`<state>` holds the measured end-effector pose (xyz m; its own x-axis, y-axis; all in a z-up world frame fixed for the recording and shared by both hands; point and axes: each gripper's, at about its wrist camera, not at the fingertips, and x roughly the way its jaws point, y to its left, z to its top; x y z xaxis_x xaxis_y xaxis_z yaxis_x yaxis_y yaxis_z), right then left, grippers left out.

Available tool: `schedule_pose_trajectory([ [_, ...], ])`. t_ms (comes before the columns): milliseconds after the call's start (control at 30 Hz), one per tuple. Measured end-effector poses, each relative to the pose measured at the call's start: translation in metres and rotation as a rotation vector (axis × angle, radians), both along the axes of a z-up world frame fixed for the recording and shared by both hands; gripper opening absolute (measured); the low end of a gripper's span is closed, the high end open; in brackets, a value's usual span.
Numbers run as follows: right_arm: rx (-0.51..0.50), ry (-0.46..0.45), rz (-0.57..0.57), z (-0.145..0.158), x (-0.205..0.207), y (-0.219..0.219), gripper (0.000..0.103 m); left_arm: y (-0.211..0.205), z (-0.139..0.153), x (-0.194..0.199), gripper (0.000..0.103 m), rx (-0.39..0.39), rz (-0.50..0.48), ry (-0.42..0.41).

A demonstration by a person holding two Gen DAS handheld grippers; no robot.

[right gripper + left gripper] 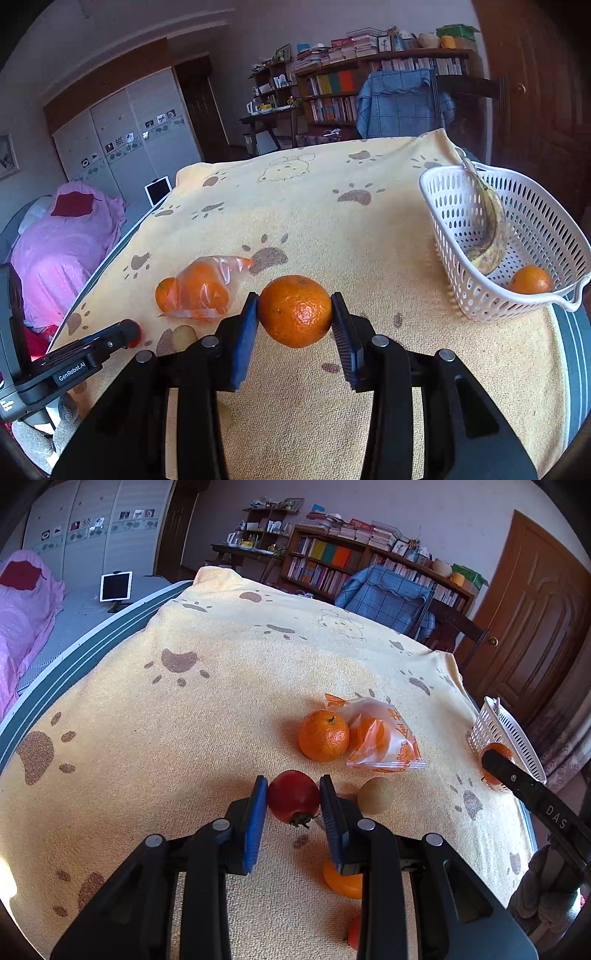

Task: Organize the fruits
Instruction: 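Carry the orange to the basket and release it with the right gripper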

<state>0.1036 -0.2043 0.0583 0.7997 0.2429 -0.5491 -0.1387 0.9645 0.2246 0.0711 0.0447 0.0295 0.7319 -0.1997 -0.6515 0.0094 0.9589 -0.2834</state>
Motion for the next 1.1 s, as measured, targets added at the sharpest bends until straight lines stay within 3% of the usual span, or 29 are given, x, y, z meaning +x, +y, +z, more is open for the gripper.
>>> schedule_pose_trajectory([
  [167, 0.004, -0.051, -0.097, 0.017, -0.003, -0.031, 0.040, -0.001, 0.001, 0.000, 0.029, 0.006, 0.000, -0.002],
  [533, 0.015, -0.039, -0.256, 0.021, -0.001, -0.091, 0.040, -0.005, 0.002, 0.001, 0.029, 0.024, 0.005, -0.004],
  [800, 0.054, 0.006, -0.302, 0.007, 0.005, -0.106, 0.044, -0.007, 0.001, 0.001, 0.029, 0.037, 0.005, -0.008],
  [1100, 0.037, -0.064, -0.310, 0.011, -0.005, -0.097, 0.048, -0.007, 0.001, -0.001, 0.029, 0.041, 0.016, -0.017],
])
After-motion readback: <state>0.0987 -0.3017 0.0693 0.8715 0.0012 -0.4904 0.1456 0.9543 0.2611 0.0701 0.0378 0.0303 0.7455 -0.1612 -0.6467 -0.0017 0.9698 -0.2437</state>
